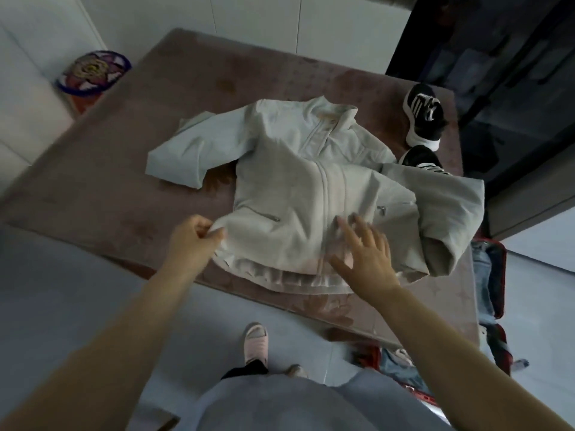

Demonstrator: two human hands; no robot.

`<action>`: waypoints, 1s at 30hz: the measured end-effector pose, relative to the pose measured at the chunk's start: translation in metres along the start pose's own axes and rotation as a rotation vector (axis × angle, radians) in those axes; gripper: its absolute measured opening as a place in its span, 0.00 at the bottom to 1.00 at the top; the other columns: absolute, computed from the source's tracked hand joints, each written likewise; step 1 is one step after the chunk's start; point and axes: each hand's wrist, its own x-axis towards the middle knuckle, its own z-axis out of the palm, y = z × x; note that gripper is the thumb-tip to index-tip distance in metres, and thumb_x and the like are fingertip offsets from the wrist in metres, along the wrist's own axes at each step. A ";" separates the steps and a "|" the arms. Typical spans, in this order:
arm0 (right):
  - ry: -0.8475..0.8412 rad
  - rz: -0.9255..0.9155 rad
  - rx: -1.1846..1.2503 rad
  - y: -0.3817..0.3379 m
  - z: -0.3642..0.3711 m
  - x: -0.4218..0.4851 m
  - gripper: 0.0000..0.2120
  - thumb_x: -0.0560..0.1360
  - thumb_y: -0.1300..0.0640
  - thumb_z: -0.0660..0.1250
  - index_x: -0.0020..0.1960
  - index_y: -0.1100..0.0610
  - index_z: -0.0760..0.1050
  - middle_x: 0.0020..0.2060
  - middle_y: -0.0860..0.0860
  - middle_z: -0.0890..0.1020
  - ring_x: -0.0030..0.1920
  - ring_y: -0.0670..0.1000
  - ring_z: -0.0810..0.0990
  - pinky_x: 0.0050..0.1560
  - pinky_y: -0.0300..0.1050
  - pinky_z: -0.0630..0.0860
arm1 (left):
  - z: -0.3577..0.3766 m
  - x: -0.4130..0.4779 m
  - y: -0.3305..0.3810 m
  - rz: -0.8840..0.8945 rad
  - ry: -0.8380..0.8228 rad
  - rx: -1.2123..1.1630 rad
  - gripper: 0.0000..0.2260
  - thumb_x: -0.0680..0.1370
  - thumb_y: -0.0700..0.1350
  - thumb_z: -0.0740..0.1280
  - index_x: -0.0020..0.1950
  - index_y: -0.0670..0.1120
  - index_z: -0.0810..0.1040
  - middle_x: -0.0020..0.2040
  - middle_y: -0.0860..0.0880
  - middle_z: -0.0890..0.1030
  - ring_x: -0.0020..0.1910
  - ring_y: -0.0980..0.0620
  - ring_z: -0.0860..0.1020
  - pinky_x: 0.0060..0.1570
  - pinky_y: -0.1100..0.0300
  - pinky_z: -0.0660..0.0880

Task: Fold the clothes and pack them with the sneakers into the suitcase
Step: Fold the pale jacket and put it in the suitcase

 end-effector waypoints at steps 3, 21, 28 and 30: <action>-0.258 -0.130 -0.031 -0.013 0.016 0.001 0.30 0.77 0.41 0.57 0.75 0.42 0.49 0.71 0.45 0.65 0.73 0.49 0.59 0.73 0.54 0.38 | -0.038 0.002 -0.035 -0.075 0.131 0.050 0.06 0.75 0.42 0.68 0.47 0.40 0.74 0.42 0.44 0.76 0.42 0.46 0.74 0.42 0.57 0.67; -0.362 -0.074 -0.213 0.051 0.028 -0.056 0.36 0.74 0.30 0.43 0.75 0.47 0.49 0.71 0.45 0.60 0.68 0.46 0.66 0.70 0.46 0.57 | -0.036 0.105 -0.018 0.082 0.157 0.313 0.33 0.75 0.47 0.68 0.75 0.47 0.53 0.72 0.38 0.61 0.71 0.38 0.58 0.68 0.43 0.60; -0.170 0.018 -0.245 0.044 0.020 -0.048 0.23 0.78 0.46 0.52 0.72 0.49 0.59 0.68 0.40 0.60 0.65 0.47 0.71 0.66 0.42 0.65 | -0.050 0.185 -0.022 -0.305 0.227 -0.276 0.33 0.76 0.55 0.65 0.75 0.43 0.56 0.72 0.44 0.64 0.68 0.43 0.68 0.65 0.51 0.67; -0.139 0.119 -0.172 0.038 0.029 -0.039 0.23 0.76 0.47 0.54 0.68 0.53 0.70 0.66 0.48 0.72 0.57 0.56 0.79 0.58 0.51 0.74 | -0.055 0.202 -0.028 -0.408 0.148 -0.497 0.27 0.75 0.51 0.68 0.70 0.41 0.66 0.65 0.47 0.71 0.57 0.49 0.74 0.52 0.57 0.76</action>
